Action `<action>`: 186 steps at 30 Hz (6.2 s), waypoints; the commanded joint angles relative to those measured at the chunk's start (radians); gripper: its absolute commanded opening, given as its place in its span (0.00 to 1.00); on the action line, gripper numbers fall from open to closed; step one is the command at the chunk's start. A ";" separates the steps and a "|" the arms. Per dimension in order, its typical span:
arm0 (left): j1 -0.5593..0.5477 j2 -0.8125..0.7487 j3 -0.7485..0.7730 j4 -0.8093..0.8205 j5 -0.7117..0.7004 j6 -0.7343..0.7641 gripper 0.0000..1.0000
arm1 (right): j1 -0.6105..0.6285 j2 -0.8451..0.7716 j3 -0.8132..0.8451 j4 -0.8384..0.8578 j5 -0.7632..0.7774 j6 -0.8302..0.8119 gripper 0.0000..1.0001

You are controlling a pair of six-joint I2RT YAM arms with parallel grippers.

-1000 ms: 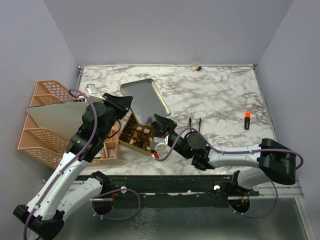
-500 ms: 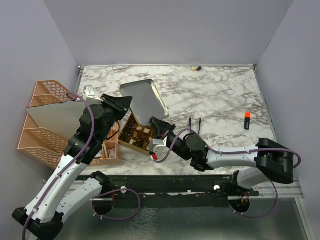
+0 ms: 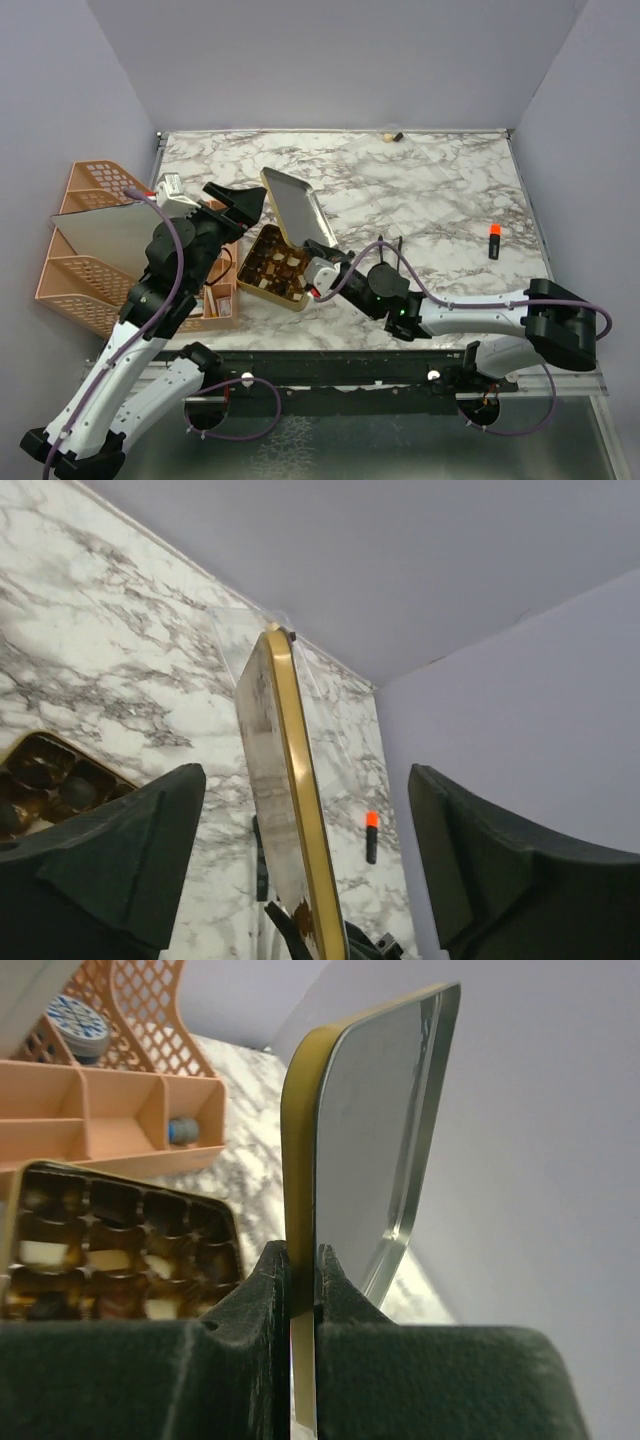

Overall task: Pack the chocolate
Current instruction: Pick up the box lid from the center of the board, then close the box lid on the packing box.

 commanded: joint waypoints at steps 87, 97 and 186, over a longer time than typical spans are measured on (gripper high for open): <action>0.173 0.456 0.036 -0.320 0.041 0.543 0.85 | -0.306 0.351 0.047 0.123 -0.337 2.215 0.04; 0.173 0.468 -0.009 -0.295 0.033 0.544 0.84 | -0.314 0.338 -0.019 0.139 -0.317 2.207 0.11; 0.282 0.833 0.101 -0.183 0.395 0.547 0.66 | -0.424 0.283 0.039 -0.627 -0.189 1.899 0.30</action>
